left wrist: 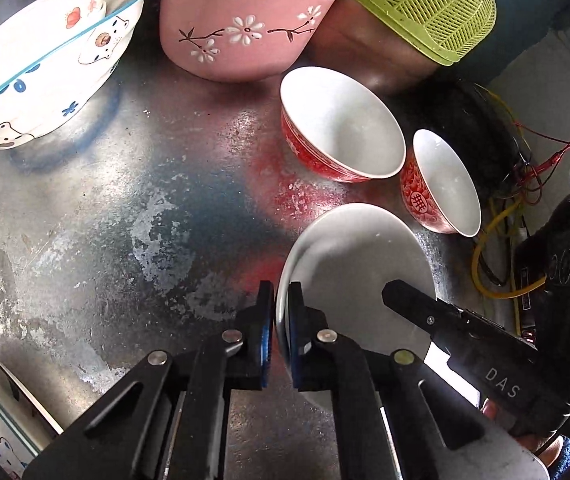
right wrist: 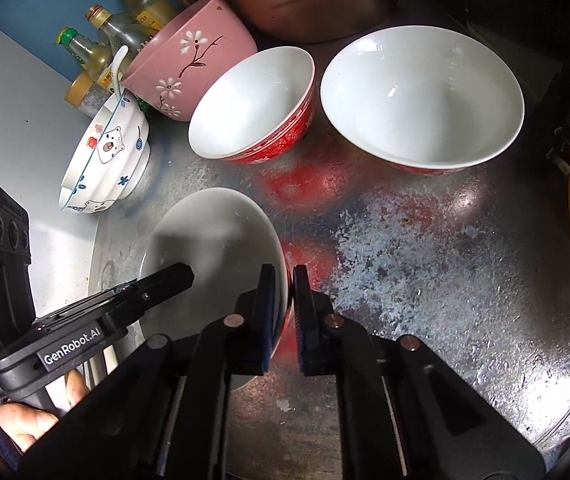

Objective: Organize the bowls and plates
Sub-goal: 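Close both grippers on the rim of the white bowl, then lift the white bowl with both grippers and carry it over the 'lovable' bowl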

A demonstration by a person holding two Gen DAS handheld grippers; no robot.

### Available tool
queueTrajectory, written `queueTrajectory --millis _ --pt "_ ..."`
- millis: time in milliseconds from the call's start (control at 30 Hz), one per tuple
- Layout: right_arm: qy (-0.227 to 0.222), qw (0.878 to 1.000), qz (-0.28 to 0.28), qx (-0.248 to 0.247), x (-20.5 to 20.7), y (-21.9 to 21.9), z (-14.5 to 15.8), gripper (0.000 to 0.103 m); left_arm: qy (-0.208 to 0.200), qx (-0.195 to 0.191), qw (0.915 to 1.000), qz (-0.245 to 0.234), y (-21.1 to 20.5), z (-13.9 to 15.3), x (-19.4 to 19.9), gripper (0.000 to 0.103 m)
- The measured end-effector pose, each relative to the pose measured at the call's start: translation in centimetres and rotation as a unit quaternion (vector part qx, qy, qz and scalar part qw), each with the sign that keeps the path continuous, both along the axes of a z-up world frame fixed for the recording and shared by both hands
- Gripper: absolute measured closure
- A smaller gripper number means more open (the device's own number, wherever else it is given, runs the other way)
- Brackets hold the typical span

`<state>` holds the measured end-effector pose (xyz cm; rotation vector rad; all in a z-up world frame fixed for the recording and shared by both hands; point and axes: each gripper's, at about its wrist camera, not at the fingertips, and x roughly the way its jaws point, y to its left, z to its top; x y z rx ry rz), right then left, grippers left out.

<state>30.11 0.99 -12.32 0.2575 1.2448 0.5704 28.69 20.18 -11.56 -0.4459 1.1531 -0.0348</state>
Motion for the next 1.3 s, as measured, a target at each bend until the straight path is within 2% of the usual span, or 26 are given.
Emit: queueTrajectory --millis 300,833,1300 --pt "-0.02 1.0 0.007 0.002 -1.2 0.6 2.0 0.094 -0.008 0.006 0.9999 0.002 0.6 1.2 -1.6 0.098" --pt "-0.031 0.999 0.021 0.008 -4.2 0.9 3.9 0.094 -0.015 0.019 0.9997 0.008 1.1 3.7 -6.0 0.098" --pt "-0.056 0.996 0.067 0.017 -7.2 4.6 6.9 0.094 -0.026 0.029 0.9978 0.053 4.8 6.8 -11.2 0.098"
